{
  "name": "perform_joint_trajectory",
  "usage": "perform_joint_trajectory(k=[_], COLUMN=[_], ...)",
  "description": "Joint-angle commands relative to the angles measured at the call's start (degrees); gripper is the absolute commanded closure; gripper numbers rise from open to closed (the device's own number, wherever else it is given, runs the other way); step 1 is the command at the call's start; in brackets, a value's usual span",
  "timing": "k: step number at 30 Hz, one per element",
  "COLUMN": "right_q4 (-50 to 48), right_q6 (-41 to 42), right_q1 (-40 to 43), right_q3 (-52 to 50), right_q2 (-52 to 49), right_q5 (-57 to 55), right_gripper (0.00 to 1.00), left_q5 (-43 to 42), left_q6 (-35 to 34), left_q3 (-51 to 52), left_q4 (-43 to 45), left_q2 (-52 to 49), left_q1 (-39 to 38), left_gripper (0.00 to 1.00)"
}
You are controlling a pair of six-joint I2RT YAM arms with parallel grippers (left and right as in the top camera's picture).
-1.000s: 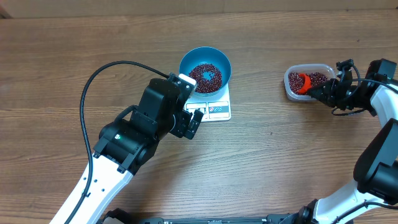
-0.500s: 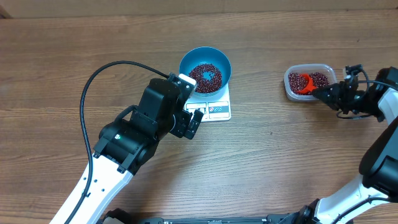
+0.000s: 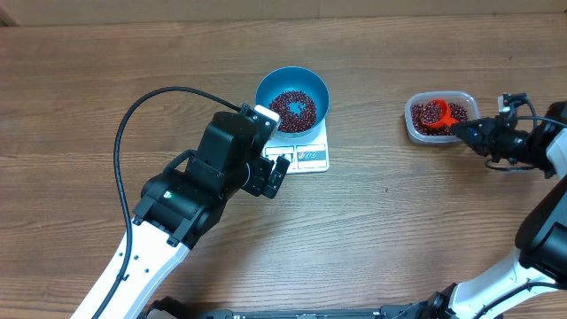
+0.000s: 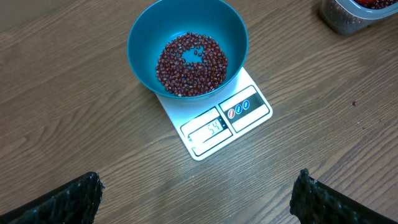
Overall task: Scoop item into bowl and weigh 150g on scale
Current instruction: 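Scoop more beans from the tub with the red cup, right gripper, then carry the filled red cup over the teal bowl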
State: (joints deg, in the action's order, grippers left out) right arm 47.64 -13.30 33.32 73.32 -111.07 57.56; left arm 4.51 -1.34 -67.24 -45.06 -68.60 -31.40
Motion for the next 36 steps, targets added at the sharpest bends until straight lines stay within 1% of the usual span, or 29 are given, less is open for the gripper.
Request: perform_joint_trajectory(k=[1,7,11,20,34,36], right_q4=[0.17,0.92,1.86,2.69,4.33,4.48], right_q6=[-0.28,-0.28,-0.31,-0.26,-0.28,-0.28], right_q1=[1.2,2.78,2.82,2.82,2.51,1.99], right_q3=[-0.42,-0.42,-0.42,-0.42,-0.39,-0.39], right_q2=[-0.11,-0.11,-0.11,-0.11,-0.07,-0.07], right_q5=[3.74,7.13,7.74,13.53,30.03,30.97], right_gripper=[0.96,0.96,0.96,0.97,0.96,0.96], left_q5=[-0.09,-0.09,-0.09,-0.09,-0.09,-0.09], left_q6=[-0.59,-0.59,-0.59,-0.59,-0.59,-0.59], left_q3=[-0.13,-0.13,-0.13,-0.13,-0.13,-0.13], left_q4=[0.04,0.04,0.04,0.04,0.04,0.04], left_q2=[-0.31,-0.31,-0.31,-0.31,-0.31,-0.31], left_q1=[0.31,0.31,0.31,0.31,0.31,0.31], left_gripper=[0.0,0.0,0.0,0.0,0.0,0.0])
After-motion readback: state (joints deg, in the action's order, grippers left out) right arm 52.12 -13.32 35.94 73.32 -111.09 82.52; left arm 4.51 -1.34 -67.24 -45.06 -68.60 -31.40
